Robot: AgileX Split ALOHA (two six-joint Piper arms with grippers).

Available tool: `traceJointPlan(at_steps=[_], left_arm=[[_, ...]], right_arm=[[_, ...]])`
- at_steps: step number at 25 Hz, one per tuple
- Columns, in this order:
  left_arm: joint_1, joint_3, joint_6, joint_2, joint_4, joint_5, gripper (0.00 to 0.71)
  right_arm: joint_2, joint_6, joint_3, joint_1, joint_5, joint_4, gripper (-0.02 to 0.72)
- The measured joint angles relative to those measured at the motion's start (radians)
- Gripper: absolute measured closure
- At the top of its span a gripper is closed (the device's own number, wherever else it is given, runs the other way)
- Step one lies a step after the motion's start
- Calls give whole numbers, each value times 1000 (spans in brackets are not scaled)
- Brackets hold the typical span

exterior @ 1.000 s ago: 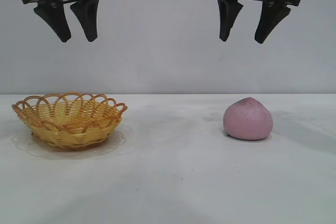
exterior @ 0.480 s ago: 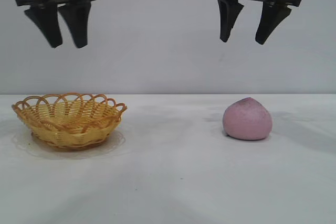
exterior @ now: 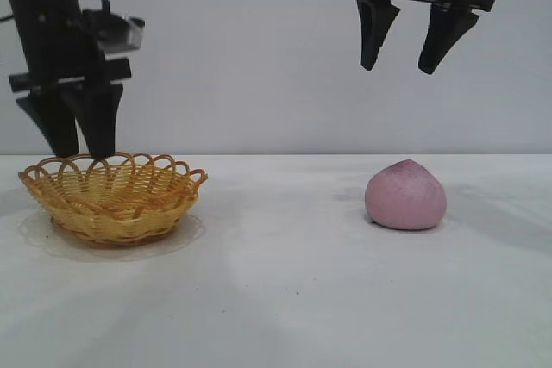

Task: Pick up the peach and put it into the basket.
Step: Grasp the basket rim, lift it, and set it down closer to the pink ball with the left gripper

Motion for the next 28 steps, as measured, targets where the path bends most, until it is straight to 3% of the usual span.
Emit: traceJointPlan(at_steps=[2,5,6,10,11,15,19,24,28], left_arm=[[0,0,7,21,-11,21,318],[0,0,48,28,-43,55,577],[0,0,57,28,-48,66,627],[2,0,37,15,-124,86,642],[2,5,27,1,-159,83,710],[2,91,-41,-110,-282,-9,710],[2,287,-49,-227,-461,-129,710],[-12,551,96,-274,-749,-242,710],[-31,667,199,-274,-908,-293,710]], right_arm=[[0,-4,0,3,0,0,176],[0,-6,0,3,0,0,176],[0,-6,0,3,0,0,176],[0,-7,0,3,0,0,176],[0,-7,0,4,2,0,176],[0,-8,0,7,8,0,176],[0,-8,0,9,8,0,176],[0,-12,0,9,12,0,176],[0,-12,0,9,12,0,176]])
